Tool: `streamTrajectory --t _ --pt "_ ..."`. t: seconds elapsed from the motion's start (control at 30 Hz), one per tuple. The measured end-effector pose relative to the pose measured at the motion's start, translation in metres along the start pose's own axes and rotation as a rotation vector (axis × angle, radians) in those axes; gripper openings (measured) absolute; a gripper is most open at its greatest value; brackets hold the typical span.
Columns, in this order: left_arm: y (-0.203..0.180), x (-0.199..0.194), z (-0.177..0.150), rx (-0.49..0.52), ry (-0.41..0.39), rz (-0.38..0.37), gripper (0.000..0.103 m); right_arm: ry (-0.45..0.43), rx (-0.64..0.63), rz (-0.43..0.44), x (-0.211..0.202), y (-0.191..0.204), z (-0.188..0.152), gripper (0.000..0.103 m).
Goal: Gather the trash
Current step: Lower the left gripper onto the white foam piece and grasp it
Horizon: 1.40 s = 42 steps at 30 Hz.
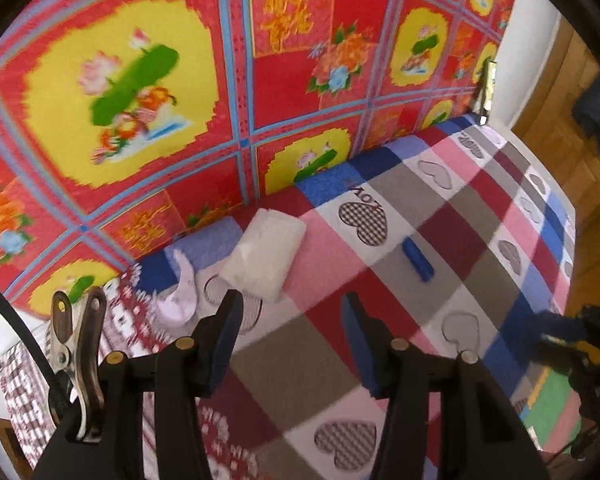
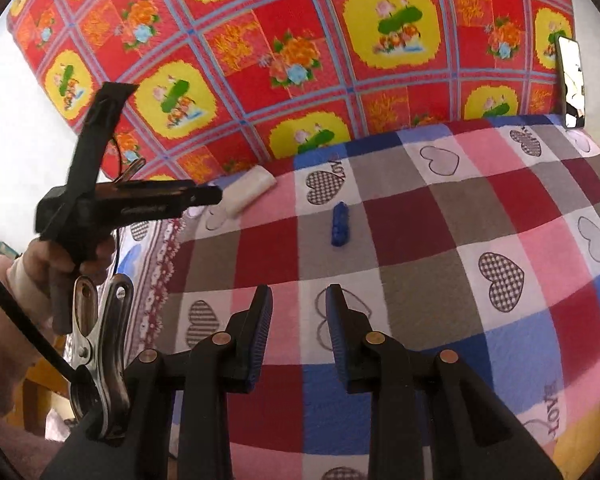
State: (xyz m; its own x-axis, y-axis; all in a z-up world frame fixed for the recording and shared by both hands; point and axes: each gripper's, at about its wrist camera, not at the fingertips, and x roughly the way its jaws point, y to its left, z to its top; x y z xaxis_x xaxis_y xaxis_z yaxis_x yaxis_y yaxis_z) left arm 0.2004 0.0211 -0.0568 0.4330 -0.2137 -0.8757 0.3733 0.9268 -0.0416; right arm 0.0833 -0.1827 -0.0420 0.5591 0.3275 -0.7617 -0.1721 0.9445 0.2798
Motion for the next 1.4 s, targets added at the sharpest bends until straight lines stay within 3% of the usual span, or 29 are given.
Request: streamTrajectory --t 0.3,0.57,0.9,1.0,1.07,1.17,1.4 --pt "-0.004 0.069 0.02 0.01 0.066 0.057 0.055 0.052 0.01 0.008 0.027 -0.03 0.01 0.029" --pt "0.002 0.088 0.028 0.012 0.082 0.103 0.055 0.07 -0.001 0.023 0.044 -0.038 0.019 0.029" --pt "0.016 0.095 0.029 -0.107 0.071 0.123 0.056 0.076 -0.039 0.032 0.065 -0.031 0.027 0.029" --pt "0.021 0.092 0.028 -0.123 0.056 0.139 0.04 0.074 -0.045 0.031 0.072 -0.03 0.028 0.029" --pt "0.023 0.088 0.026 -0.142 0.054 0.151 0.021 0.072 -0.048 0.033 0.077 -0.029 0.029 0.029" --pt "0.032 0.079 0.02 -0.197 0.048 0.122 0.015 0.066 -0.057 0.023 0.084 -0.028 0.03 0.029" --pt "0.037 0.04 -0.009 -0.305 0.015 0.098 0.014 0.068 -0.076 0.0 0.101 -0.026 0.038 0.029"
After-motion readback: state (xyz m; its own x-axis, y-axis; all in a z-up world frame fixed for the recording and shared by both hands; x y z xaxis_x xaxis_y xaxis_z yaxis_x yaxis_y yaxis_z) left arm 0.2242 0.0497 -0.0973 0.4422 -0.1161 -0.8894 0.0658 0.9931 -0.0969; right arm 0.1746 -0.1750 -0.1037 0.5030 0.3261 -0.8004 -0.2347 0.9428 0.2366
